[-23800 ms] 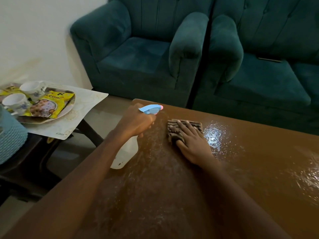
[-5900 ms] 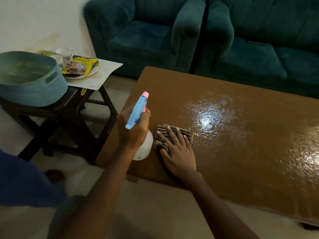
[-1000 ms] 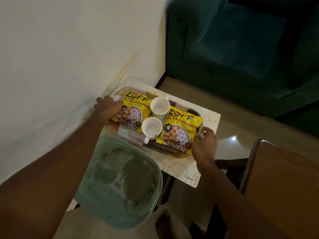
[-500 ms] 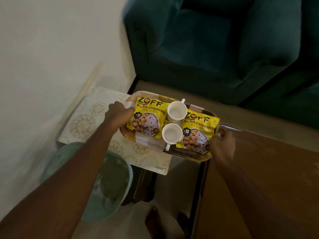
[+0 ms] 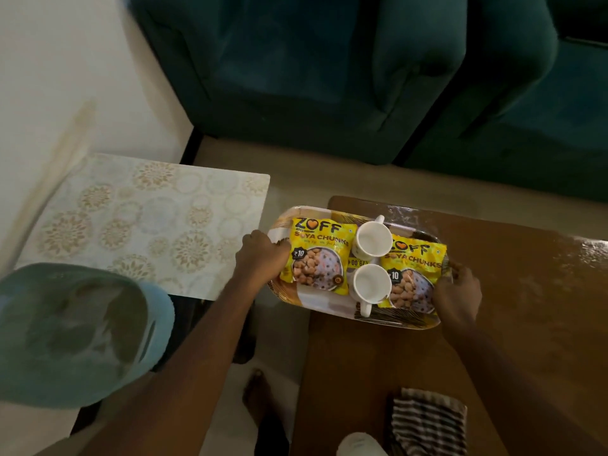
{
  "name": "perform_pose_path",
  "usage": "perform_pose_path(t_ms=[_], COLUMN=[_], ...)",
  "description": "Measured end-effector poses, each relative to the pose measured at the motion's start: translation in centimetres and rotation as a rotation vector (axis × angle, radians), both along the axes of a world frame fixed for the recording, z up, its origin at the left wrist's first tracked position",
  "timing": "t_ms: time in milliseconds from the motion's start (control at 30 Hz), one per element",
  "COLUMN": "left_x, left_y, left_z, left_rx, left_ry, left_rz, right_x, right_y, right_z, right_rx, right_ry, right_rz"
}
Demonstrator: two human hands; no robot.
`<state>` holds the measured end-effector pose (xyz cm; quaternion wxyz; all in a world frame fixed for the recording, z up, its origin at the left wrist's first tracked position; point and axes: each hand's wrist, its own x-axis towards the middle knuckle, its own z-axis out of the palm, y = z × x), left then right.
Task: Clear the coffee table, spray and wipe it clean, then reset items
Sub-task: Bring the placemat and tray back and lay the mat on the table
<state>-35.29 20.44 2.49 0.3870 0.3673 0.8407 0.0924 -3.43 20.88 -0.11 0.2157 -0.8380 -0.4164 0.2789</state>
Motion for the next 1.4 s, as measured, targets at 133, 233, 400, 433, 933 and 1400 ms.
perform_pose_path(t_ms=[133,233,400,433,933,1400], left_x=[2.9,4.1,6.1,6.3,0.8,-12.5], left_y=[-1.6,-2.4,-3.0,-3.0,-1.5,0.8], left_z=[-1.1,-2.1,-2.0,-2.1,3.4,1.4], left_rx=[-0.008,-0.015,0.003,0.002,0.191,0.027], left_ry=[-0.069,-0.088,-0.032,-0.031,0.043,0.114], left_rz=[-0.002,-0.015,-0.029,-0.026,-0.024,-0.144], right_x=[2.8,4.2,5.2,5.3,-6.6,-28.8], right_y=[-0.6,-1.0,-1.1,-1.1,0.5,1.4], right_z=[-0.9,-1.4,-1.9,-2.0,5.1,1.0], right_rx=[-0.011,-0.002,-0.005,-0.01,0.405,-0.139], right_ry=[-0.025,-0.04,-0.061,-0.056,0.014,0.385], right_rz=[0.004,0.03,0.056,0.059,0.282,0.514])
